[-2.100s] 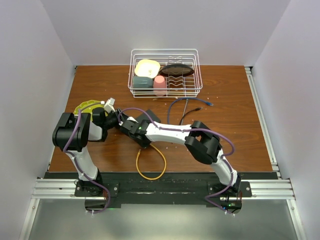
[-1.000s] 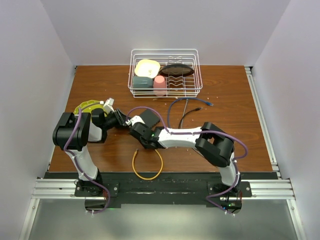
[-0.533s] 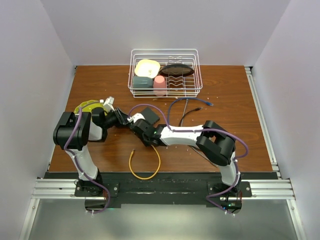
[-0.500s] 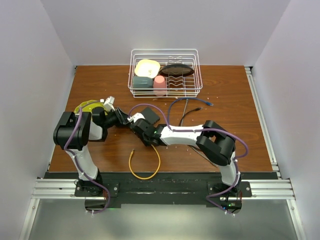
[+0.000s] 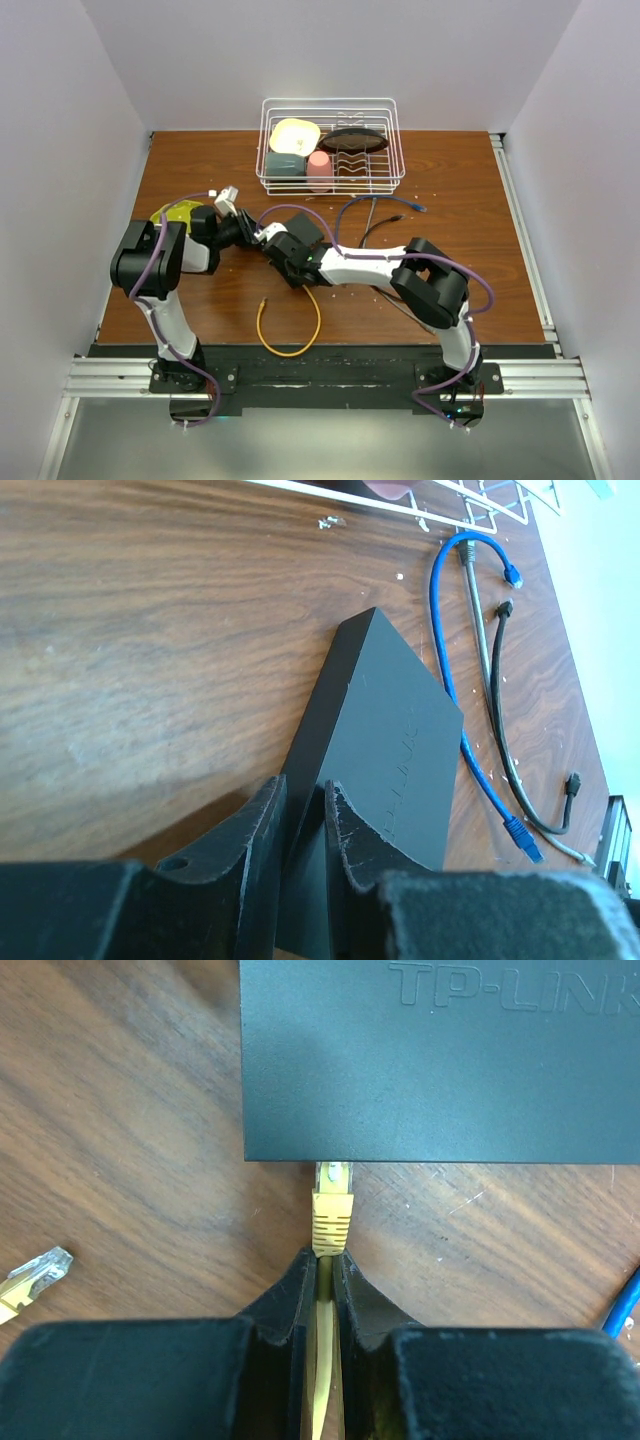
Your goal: Insert the plug into the switch port
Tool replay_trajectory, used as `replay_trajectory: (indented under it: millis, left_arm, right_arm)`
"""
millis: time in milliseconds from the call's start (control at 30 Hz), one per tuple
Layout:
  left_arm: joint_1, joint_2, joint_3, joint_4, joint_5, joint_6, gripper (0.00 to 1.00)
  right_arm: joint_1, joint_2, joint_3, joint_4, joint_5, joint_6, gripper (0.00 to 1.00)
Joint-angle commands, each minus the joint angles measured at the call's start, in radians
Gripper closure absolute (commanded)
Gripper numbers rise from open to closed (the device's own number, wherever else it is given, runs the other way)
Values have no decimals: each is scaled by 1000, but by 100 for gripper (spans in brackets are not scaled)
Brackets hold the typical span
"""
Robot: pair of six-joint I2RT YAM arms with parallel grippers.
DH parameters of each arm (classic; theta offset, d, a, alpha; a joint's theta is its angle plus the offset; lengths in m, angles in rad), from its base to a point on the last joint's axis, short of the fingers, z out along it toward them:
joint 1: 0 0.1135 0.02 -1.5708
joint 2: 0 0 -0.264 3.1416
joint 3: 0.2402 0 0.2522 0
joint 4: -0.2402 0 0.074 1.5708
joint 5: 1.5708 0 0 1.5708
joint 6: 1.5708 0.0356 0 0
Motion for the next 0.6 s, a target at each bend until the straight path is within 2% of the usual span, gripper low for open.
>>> replay_trajectory:
  millis: [0, 167, 400, 567]
  left_arm:
    - [-107, 68, -43, -243, 184, 8, 83]
    - [-115, 91, -33, -270, 183, 12, 87]
    - [-113, 67, -27, -296, 163, 28, 88]
    - [-89, 1, -20, -347, 80, 46, 80]
  right_arm:
    - [-45, 67, 78, 269, 31, -24, 100]
    - [-54, 81, 90, 274, 36, -21, 100]
    - [-57, 66, 62, 254, 21, -16, 100]
    - [-54, 44, 12, 211, -7, 10, 100]
